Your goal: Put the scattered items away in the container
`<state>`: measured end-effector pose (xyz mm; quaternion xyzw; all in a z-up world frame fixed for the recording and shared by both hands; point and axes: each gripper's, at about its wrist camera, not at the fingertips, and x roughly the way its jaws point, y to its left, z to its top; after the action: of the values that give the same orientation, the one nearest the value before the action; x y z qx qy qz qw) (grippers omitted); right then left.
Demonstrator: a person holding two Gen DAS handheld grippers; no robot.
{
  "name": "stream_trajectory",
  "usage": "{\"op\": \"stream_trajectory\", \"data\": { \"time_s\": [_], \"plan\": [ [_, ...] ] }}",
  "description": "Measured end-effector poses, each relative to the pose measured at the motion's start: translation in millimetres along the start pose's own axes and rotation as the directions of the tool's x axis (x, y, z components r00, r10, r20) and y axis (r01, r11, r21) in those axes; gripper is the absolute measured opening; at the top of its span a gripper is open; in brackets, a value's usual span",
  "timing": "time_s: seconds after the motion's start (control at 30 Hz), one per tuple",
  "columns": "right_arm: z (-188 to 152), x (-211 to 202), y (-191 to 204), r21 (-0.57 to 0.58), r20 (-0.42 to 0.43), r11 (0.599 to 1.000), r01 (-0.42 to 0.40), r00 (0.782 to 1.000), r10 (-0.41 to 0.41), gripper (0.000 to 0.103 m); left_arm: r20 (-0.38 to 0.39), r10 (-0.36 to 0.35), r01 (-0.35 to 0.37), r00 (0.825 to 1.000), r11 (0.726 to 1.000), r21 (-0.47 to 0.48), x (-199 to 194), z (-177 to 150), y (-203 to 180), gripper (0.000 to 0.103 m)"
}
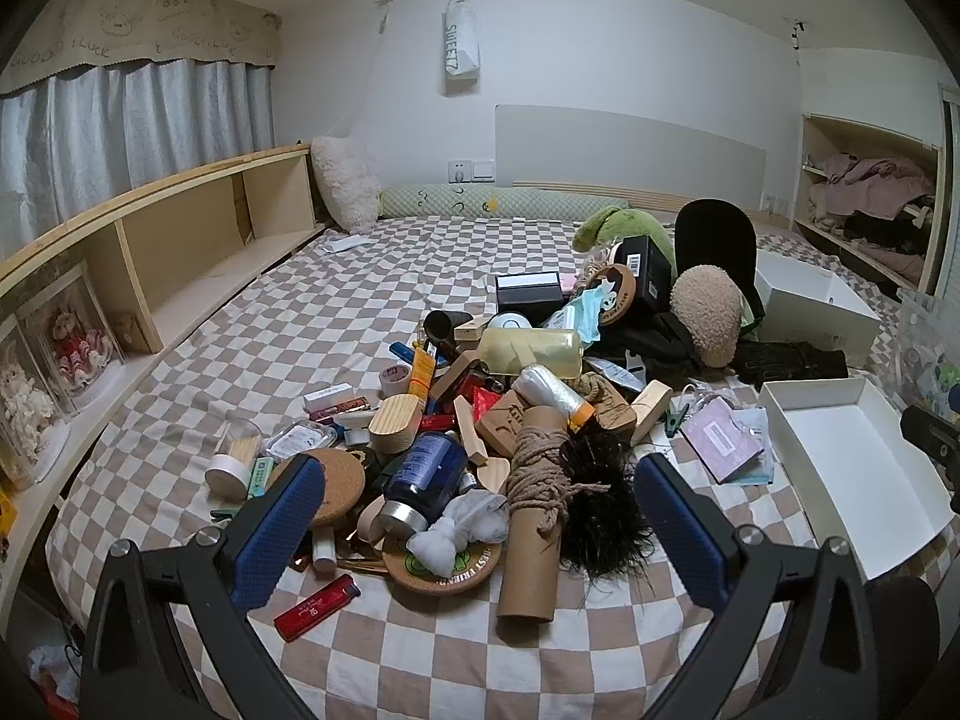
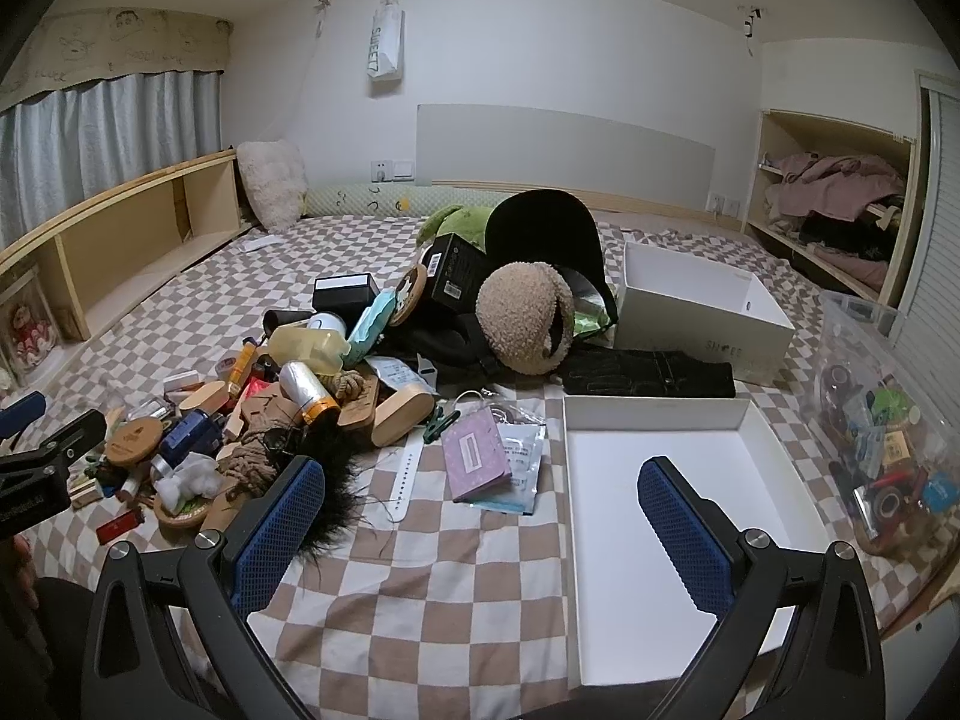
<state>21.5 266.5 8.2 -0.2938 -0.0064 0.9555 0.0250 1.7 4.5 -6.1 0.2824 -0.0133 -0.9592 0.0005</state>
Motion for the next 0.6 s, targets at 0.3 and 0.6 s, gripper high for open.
{"op": "stream_trajectory", "data": {
  "time_s": [0.3,0.6],
  "plan": [
    [0.0,2.2,-1.3,0.001,-0.006,1.0,-0.001,1.0,0.001,0.103,-0.005,0.001,-0.001,1.0,1.0,-0.004,1.6,-1.7,2.0,0.103],
    [-0.9,3.4,-0.5,-0.002,-0.007,1.0,-0.001,1.0,0.001,0.103,-0.009,-0.001,0.001,1.0,1.0,-0.004,2.6,-2.1,2.2,0.103]
  ]
}}
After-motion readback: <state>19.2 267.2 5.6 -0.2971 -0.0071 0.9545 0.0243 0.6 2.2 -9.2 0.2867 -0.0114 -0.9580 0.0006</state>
